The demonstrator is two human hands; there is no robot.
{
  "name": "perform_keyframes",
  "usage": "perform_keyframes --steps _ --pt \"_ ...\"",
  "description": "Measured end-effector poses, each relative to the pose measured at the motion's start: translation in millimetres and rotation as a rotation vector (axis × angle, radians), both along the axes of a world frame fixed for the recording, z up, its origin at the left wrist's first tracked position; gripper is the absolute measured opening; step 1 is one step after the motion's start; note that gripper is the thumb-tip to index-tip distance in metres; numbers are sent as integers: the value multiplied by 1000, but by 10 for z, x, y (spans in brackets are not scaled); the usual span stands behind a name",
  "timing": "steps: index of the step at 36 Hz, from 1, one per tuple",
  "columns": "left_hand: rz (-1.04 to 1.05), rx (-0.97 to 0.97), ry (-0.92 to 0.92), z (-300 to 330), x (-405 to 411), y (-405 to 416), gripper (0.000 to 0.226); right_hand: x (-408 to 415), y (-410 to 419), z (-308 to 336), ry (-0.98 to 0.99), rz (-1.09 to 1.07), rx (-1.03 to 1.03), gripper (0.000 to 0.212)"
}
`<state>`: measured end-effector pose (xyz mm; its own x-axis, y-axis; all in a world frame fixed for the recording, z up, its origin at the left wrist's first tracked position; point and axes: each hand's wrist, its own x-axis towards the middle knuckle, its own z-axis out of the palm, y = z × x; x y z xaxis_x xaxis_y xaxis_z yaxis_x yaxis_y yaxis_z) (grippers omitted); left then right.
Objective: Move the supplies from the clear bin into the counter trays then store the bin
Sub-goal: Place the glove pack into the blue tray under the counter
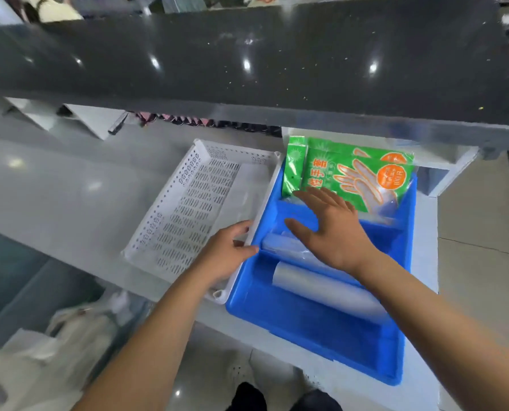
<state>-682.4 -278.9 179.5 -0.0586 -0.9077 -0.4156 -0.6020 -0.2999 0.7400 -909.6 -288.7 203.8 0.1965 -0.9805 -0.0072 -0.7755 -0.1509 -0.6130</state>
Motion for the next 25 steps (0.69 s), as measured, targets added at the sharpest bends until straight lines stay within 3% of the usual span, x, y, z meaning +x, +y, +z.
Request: perform_keyframes --steps 9,15,20,25 --pt "186 -285 -89 372 1106 1172 64 1387 902 342 -36 346 22 45" --pt "477 -149 -51 -126 2198 2554 68 2491 1553 47 -122 438 176 45" --pt "568 -79 -75 -479 2955 3452 71 3434 1978 -232 64 672 304 52" --pt "709 45 -59 -694 3592 3974 70 4187 2166 -267 128 765 325 51"
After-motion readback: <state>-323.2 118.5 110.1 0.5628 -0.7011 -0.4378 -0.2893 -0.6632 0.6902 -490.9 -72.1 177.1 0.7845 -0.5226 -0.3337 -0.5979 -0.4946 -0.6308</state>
